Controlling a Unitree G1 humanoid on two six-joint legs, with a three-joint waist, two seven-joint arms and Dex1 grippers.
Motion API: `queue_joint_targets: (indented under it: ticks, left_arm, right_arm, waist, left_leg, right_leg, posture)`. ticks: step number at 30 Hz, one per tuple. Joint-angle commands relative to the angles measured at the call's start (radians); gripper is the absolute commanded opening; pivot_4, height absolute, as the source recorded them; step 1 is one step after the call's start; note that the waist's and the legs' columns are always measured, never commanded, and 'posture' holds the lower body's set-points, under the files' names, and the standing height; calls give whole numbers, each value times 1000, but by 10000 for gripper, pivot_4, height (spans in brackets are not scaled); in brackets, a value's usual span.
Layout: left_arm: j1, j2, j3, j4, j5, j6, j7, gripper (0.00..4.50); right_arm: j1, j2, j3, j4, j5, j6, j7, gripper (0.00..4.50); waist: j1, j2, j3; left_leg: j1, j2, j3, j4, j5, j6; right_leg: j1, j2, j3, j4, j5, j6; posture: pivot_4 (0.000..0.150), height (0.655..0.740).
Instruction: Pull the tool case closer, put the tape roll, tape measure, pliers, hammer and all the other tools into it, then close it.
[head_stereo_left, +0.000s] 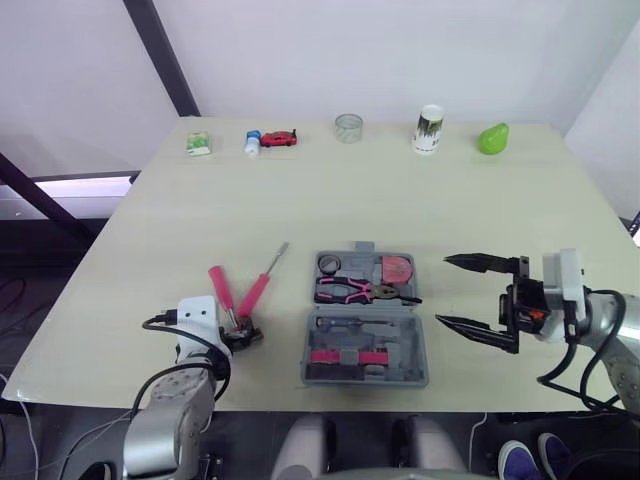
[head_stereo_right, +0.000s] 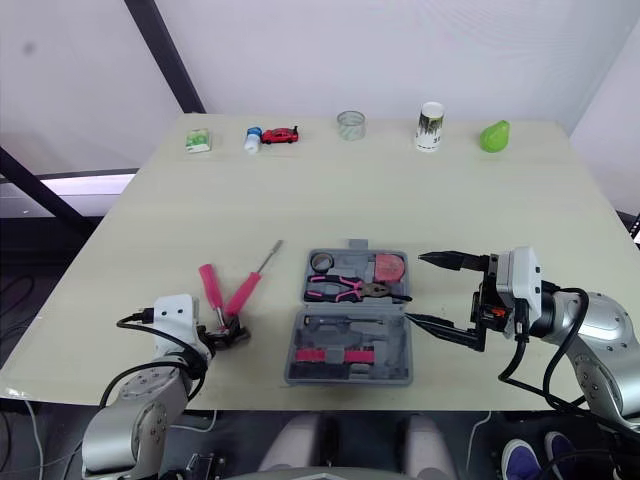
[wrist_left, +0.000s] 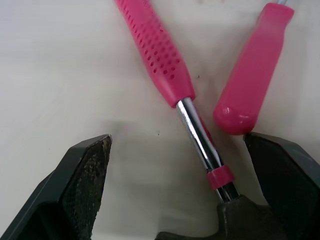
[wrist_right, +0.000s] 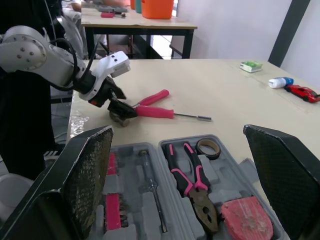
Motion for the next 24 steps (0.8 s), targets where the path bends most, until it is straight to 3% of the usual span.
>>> queue_joint_targets:
  ticks: [1, 7, 16, 17, 24]
  left_arm:
    - [-24, -22, 17, 9, -9, 155, 23, 45000]
    - [-77, -41, 34, 3, -17, 201, 4, 45000]
    - [-64, -11, 28, 7, -2, 175, -32, 4502]
    - [-61, 2, 21, 8, -2, 167, -44, 1511]
    - [-33, 85, 16, -15, -19, 170, -127, 454]
  right_arm:
    - [-13, 6, 0, -45, 1, -2, -12, 43688]
    - [-17, 20, 14, -58, -11, -5, -29, 43688]
    - [-38, 37, 36, -57, -21, -10, -43, 45000]
    - [-39, 40, 39, -55, -23, -12, -43, 45000]
    - [-50, 57, 51, -50, -32, -16, -46, 45000]
  waist:
    - [-1, 1, -1]
    - [-1, 3, -2]
    - [-1, 3, -2]
    - [-1, 3, -2]
    - [-2, 3, -2]
  left_leg:
    - [0, 0, 0, 0, 0, 0]
    - [1, 0, 0, 0, 0, 0]
    - [1, 0, 0, 0, 0, 0]
    - [1, 0, 0, 0, 0, 0]
    - [1, 0, 0, 0, 0, 0]
  right_leg:
    - [0, 0, 0, 0, 0, 0]
    - [1, 1, 0, 1, 0, 0]
    - [1, 1, 1, 1, 0, 0]
    - [1, 1, 1, 1, 0, 0]
    - [1, 0, 1, 0, 0, 0]
  posture:
    - [1500, 7400]
    - [1500, 7400]
    - [1500, 7400]
    - [1500, 7400]
    - [1500, 7400]
